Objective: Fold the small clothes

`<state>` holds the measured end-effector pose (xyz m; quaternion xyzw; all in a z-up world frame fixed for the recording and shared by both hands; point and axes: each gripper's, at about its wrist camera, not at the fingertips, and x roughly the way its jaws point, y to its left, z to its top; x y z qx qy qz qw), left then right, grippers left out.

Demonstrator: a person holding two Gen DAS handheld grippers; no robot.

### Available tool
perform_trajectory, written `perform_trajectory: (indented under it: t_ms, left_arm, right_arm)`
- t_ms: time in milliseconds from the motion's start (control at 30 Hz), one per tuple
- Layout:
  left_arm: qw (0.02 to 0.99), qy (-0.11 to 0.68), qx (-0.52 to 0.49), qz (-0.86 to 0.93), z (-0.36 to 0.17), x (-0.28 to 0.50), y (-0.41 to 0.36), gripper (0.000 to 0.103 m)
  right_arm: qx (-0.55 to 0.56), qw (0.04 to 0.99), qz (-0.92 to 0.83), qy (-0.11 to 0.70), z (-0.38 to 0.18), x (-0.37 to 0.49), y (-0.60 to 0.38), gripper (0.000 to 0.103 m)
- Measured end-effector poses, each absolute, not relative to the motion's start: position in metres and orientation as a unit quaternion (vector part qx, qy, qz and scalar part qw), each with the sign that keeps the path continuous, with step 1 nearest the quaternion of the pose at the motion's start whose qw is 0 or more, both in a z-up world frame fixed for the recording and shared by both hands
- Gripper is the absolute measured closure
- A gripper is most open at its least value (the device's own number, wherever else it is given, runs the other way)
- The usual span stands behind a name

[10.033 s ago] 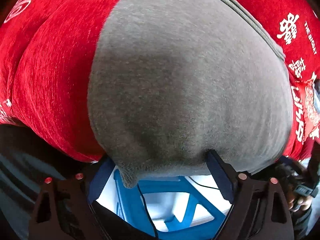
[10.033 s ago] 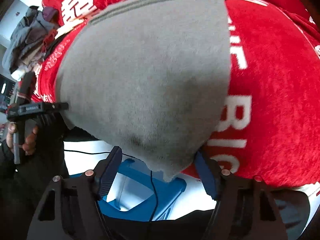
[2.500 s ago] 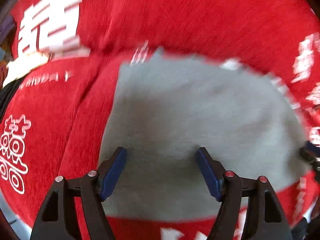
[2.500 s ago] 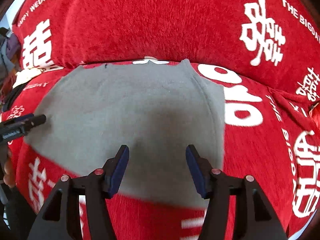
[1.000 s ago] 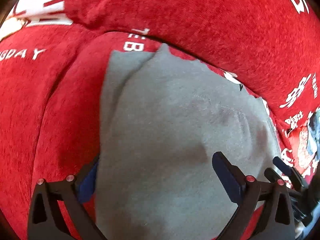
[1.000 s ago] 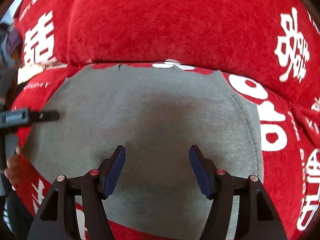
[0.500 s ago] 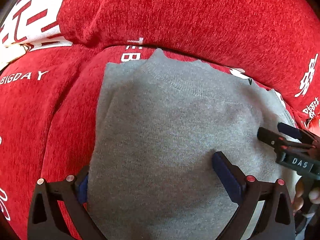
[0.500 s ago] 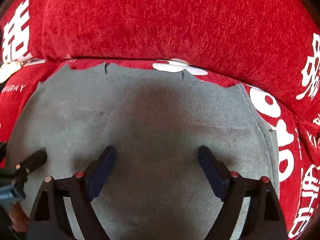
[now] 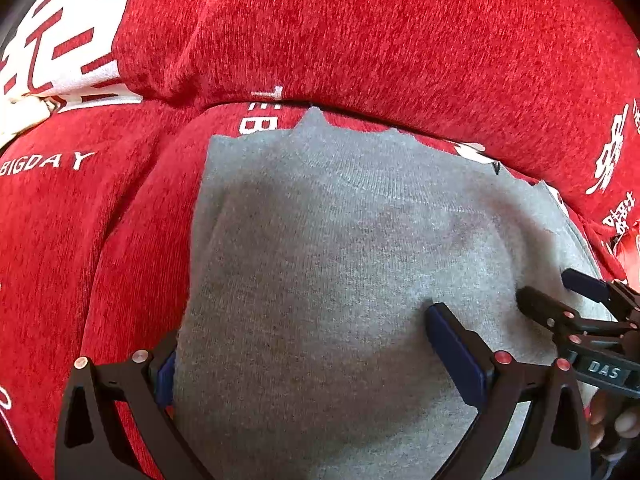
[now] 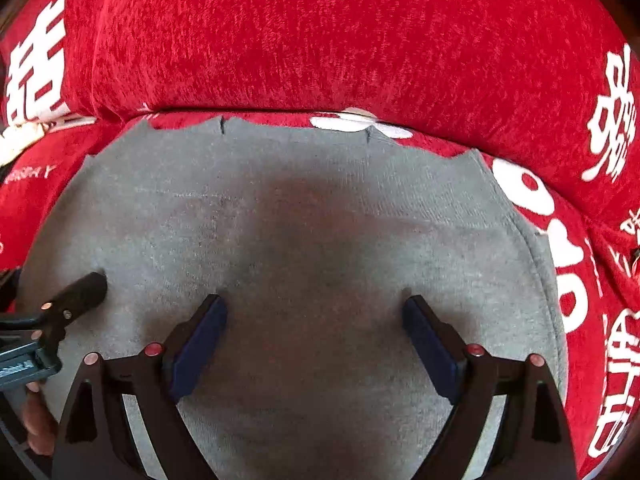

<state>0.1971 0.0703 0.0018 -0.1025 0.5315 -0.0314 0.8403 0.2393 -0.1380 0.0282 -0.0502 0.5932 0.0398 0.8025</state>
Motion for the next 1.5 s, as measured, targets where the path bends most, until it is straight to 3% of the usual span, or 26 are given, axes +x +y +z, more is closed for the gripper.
perform_trajectory:
  t_ms: [467, 667, 833, 867, 900, 933, 1000, 1300, 1500]
  left_arm:
    - [0.833, 0.541, -0.1, -0.057, 0.005, 0.193, 0.074, 0.0]
    - [0.823, 0.54, -0.156, -0.078, 0.009, 0.171, 0.099, 0.0]
    - [0.827, 0.546, -0.128, -0.045, 0.007, 0.178, 0.082, 0.001]
    - [0.829, 0.545, -0.123, -0.04, 0.008, 0.181, 0.077, 0.004]
    - [0.832, 0.541, -0.115, -0.037, 0.01, 0.183, 0.072, 0.02]
    - [0.836, 0.536, -0.106, -0.042, 0.015, 0.184, 0.065, 0.029]
    - [0.829, 0.543, -0.114, -0.062, 0.02, 0.187, 0.06, 0.067]
    - [0.808, 0.571, -0.136, -0.04, 0.042, 0.195, 0.055, 0.073]
    - [0.819, 0.566, -0.095, -0.014, 0.092, 0.202, 0.017, 0.073]
  right_arm:
    - [-0.059, 0.818, 0.046, 0.57, 0.047, 0.121, -0.156, 0.01]
    - [-0.014, 0.812, 0.047, 0.581, 0.057, 0.113, -0.178, 0.01]
    - [0.005, 0.812, 0.032, 0.582, 0.045, 0.117, -0.19, 0.01]
    - [-0.001, 0.813, 0.033, 0.582, 0.045, 0.117, -0.188, 0.01]
    - [-0.004, 0.813, 0.034, 0.581, 0.045, 0.117, -0.187, 0.01]
    - [-0.002, 0.815, 0.036, 0.578, 0.046, 0.117, -0.187, 0.01]
    - [0.007, 0.817, 0.041, 0.575, 0.048, 0.117, -0.19, 0.01]
    - [0.052, 0.823, 0.036, 0.564, 0.05, 0.113, -0.218, 0.01]
    - [0.082, 0.83, 0.032, 0.55, 0.057, 0.102, -0.242, 0.01]
